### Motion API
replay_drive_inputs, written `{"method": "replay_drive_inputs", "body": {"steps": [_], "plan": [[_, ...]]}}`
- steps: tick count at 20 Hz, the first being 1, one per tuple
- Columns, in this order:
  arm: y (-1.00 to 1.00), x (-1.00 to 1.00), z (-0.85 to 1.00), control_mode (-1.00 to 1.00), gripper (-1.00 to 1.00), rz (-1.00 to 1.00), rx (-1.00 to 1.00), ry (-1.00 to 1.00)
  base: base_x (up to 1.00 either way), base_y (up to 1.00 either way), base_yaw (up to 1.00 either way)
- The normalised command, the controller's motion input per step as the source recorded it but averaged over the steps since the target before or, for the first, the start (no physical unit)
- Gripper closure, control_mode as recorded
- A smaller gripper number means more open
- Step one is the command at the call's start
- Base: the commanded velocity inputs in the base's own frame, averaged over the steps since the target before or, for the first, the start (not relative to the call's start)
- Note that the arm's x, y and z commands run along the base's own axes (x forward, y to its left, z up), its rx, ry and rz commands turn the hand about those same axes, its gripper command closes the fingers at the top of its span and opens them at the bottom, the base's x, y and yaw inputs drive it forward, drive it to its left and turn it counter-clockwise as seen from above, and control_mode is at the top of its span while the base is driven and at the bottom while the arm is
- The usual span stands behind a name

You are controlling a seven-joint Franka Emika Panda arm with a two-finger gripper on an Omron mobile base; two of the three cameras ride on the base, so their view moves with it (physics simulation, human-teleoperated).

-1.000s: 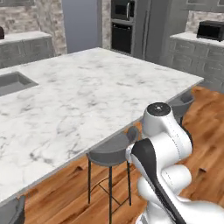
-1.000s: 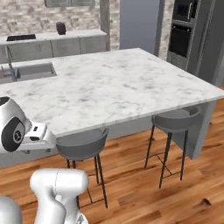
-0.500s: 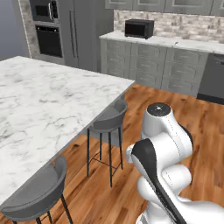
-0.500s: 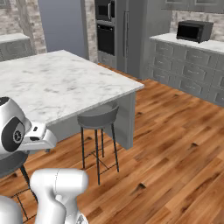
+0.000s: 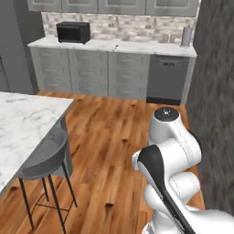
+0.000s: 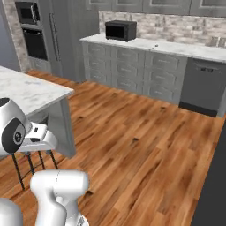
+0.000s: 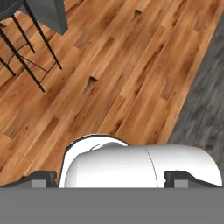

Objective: Take the fork and place it on the left side of the plate. Then take the spoon and place it on the right side of the plate. Make sure they're directly next to the plate.

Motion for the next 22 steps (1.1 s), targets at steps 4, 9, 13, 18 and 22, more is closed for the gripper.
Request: {"method": "replay_drive_inputs", "body": {"steps": [4,9,13,18,22], "plan": [[0.0,0.0,0.0,1.0,-1.0,0.0,0.0,0.0,0.86,-0.53,-0.43],[0.0,0.0,0.0,1.0,-1.0,0.0,0.0,0.0,1.0,-0.11,-0.33],[0.0,0.0,0.0,1.0,-1.0,0.0,0.0,0.0,1.0,0.02,-0.24],[0.0,0.0,0.0,1.0,-1.0,0.0,0.0,0.0,1.0,0.27,-0.21],[0.0,0.0,0.0,1.0,-1.0,0.0,0.0,0.0,1.0,0.51,-0.18]]}}
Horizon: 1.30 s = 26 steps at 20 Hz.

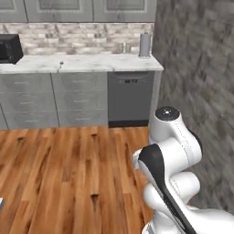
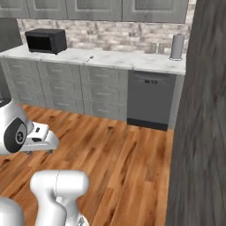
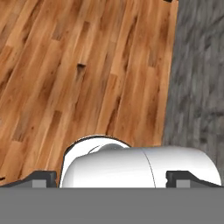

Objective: Take the fork and place it on the left side of the plate. Then take the spoon and place it on the right side of the plate. Make sure they're directly next to the plate.

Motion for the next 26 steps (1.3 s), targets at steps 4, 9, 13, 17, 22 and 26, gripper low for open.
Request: {"method": "replay_drive_inputs", "body": {"steps": [4,9,13,17,22,26], "plan": [[0.0,0.0,0.0,1.0,-1.0,0.0,0.0,0.0,1.0,0.67,-0.16],[0.0,0.0,0.0,1.0,-1.0,0.0,0.0,0.0,1.0,0.6,-0.16],[0.0,0.0,0.0,1.0,-1.0,0.0,0.0,0.0,1.0,0.33,-0.15],[0.0,0.0,0.0,1.0,-1.0,0.0,0.0,0.0,1.0,0.44,-0.15],[0.0,0.0,0.0,1.0,-1.0,0.0,0.0,0.0,1.0,0.63,-0.15],[0.0,0.0,0.0,1.0,-1.0,0.0,0.0,0.0,1.0,0.73,-0.17]]}}
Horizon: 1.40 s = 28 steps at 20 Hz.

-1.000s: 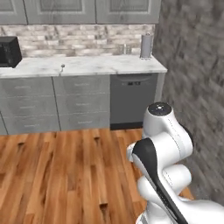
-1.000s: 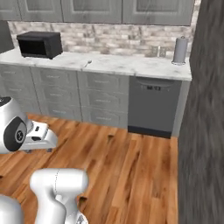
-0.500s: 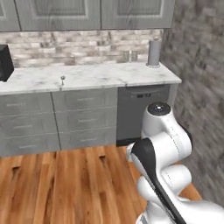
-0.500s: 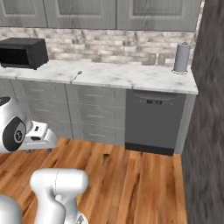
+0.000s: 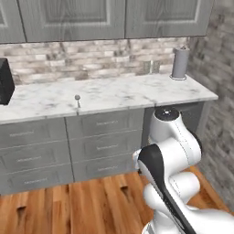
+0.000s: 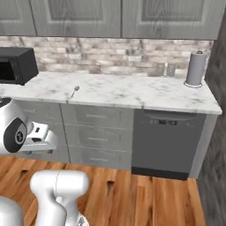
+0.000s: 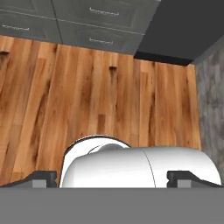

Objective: Take the fork and place it on the left side of the plate. Then take the spoon and place it on the right side of the plate. Make sure they're directly next to the plate.

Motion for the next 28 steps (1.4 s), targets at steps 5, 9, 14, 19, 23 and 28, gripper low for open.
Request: {"method": "replay_drive_inputs", "body": {"steps": [5,9,14,19,23,28], "plan": [[0.0,0.0,0.0,1.0,-1.0,0.0,0.0,0.0,1.0,0.71,-0.15],[0.0,0.0,0.0,1.0,-1.0,0.0,0.0,0.0,1.0,0.54,-0.1],[0.0,0.0,0.0,1.0,-1.0,0.0,0.0,0.0,1.0,0.3,-0.06],[0.0,0.0,0.0,1.0,-1.0,0.0,0.0,0.0,0.94,0.45,-0.05],[0.16,0.16,-0.09,-1.0,-1.0,0.0,0.0,0.0,0.5,0.49,-0.01],[0.32,0.72,-0.56,-1.0,-1.0,-0.01,0.0,0.02,0.0,0.0,0.0]]}}
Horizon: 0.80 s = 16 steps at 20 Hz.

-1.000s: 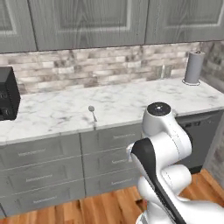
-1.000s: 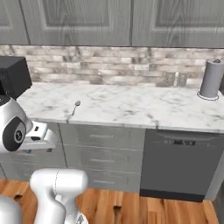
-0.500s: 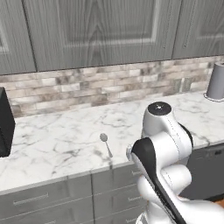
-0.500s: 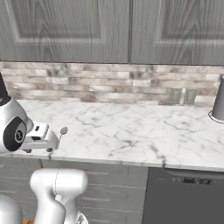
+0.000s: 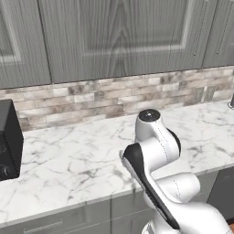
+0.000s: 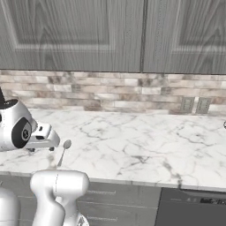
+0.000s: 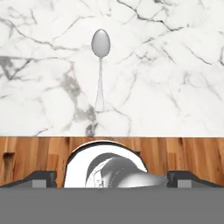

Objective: Take the fork and place it on the left side of the plate. Then take the spoon and place it on the right side of the plate. Make sure they're directly next to the plate.

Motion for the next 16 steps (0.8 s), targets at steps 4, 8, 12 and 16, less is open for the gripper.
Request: {"method": "replay_drive_inputs", "body": {"steps": [4,8,12,16], "plan": [[0.04,0.72,-0.52,-1.0,-1.0,0.0,0.0,0.01,0.0,0.0,0.0],[-0.03,0.34,-0.43,-1.0,-1.0,0.02,0.0,0.01,0.0,0.0,0.0],[0.0,0.23,-0.52,-1.0,-1.0,0.0,0.0,0.0,0.0,0.0,0.0],[0.12,0.37,-0.43,-1.0,-1.0,0.0,0.0,0.0,0.0,0.0,0.0]]}}
